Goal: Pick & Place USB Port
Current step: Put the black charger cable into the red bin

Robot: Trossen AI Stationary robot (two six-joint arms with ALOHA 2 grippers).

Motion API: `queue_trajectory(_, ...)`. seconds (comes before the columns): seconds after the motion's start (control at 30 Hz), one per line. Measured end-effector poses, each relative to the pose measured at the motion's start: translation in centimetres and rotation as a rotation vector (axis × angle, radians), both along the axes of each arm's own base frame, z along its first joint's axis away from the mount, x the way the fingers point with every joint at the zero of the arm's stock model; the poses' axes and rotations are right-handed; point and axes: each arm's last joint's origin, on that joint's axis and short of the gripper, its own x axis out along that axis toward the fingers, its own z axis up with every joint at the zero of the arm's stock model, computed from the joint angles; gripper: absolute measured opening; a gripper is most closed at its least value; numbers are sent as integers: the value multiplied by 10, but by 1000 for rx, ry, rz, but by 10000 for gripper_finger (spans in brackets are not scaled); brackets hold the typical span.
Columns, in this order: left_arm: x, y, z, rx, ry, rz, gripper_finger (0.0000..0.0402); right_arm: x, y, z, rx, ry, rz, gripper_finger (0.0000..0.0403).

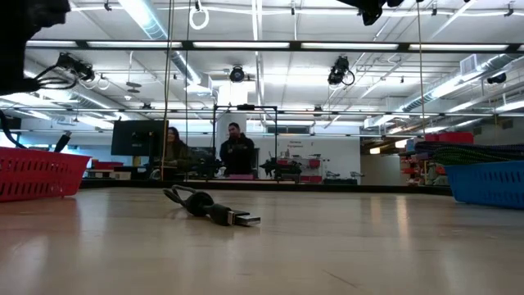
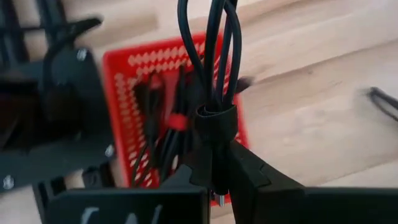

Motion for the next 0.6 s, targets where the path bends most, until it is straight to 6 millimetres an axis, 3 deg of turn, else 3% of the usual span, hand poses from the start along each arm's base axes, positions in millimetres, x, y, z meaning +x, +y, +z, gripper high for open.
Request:
queue_trajectory(0.23, -15, -1, -14, -39, 34, 66, 26, 0, 0, 1, -4, -9, 0, 107)
queue_trajectory(0.6, -14, 4, -35, -70, 50, 113, 26, 0, 0, 1, -5, -11, 1, 107)
